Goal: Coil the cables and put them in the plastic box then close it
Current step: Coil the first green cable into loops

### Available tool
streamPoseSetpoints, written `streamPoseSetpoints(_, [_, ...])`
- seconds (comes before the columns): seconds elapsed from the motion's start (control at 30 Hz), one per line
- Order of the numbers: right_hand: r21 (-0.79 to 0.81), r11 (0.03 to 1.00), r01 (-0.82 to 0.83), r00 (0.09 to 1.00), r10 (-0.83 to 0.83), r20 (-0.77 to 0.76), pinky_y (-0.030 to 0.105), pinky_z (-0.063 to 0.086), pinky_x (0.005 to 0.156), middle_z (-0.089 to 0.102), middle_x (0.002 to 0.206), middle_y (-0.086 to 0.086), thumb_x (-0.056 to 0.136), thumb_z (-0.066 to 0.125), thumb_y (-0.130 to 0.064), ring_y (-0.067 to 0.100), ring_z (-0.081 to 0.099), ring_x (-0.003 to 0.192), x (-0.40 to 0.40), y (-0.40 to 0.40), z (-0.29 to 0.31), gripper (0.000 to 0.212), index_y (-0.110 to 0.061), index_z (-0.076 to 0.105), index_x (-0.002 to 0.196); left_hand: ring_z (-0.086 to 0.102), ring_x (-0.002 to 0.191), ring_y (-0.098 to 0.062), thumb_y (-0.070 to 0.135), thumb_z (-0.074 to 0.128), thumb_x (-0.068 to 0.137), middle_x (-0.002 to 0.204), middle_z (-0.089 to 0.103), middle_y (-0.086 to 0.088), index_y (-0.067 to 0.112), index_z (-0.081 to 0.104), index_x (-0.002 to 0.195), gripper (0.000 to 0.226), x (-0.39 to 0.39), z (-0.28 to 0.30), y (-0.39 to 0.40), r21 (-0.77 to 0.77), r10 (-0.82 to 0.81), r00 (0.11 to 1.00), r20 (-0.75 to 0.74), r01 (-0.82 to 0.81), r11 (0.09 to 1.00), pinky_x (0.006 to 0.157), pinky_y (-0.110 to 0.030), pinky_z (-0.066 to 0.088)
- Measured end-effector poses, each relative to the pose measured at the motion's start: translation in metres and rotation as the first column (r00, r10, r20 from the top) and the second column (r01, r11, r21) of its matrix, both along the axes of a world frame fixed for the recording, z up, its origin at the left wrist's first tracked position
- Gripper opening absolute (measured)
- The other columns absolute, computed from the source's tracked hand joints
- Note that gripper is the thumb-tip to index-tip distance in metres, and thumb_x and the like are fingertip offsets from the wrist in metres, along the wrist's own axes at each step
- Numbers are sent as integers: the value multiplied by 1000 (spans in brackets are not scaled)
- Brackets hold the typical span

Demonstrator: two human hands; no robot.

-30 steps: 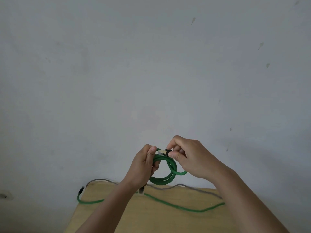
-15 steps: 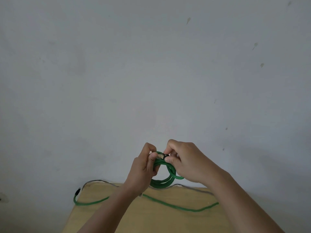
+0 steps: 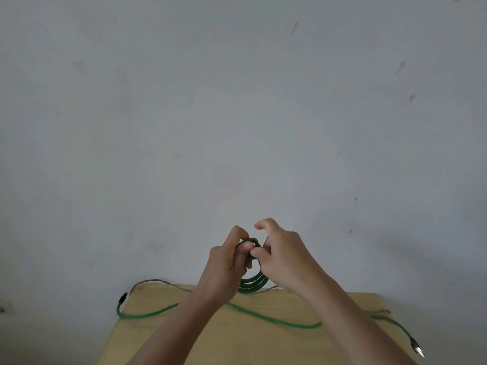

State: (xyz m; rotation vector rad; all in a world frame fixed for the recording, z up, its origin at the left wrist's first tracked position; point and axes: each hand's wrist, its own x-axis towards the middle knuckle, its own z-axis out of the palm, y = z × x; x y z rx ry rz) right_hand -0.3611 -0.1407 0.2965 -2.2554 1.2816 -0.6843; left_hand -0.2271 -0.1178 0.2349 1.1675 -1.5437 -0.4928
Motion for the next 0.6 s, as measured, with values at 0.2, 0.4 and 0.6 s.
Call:
streamPoseSetpoints(0.2, [-5, 999, -40, 999, 40, 9, 11, 32, 62, 50, 96, -8, 85, 56, -45, 1, 47, 80, -2, -5, 5, 22, -28, 60, 99, 36, 44, -8, 35, 37, 96, 55, 51, 6, 18, 43, 84, 22, 5, 5, 4, 86, -94, 945, -315, 127, 988, 40, -16, 30])
streamPoseSetpoints(0.4, [-124, 992, -10, 993, 25, 119, 12, 37, 56, 53, 72, -11, 85, 61, -29, 2, 48, 66, -1, -6, 4, 15, -20, 51, 79, 30, 43, -10, 48, 39, 93, 59, 51, 4, 17, 48, 91, 32, 2, 10, 1, 68, -195, 894, -405, 242, 968, 39, -18, 27])
streamPoseSetpoints(0.6, [-41, 997, -58, 982, 65, 175, 13, 36, 57, 61, 79, -12, 79, 67, -41, -3, 49, 67, -13, -9, 1, 15, -30, 59, 86, 30, 42, -10, 44, 44, 90, 55, 49, 5, 16, 52, 87, 29, 3, 12, -1, 132, -111, 900, -421, 182, 974, 39, -19, 26])
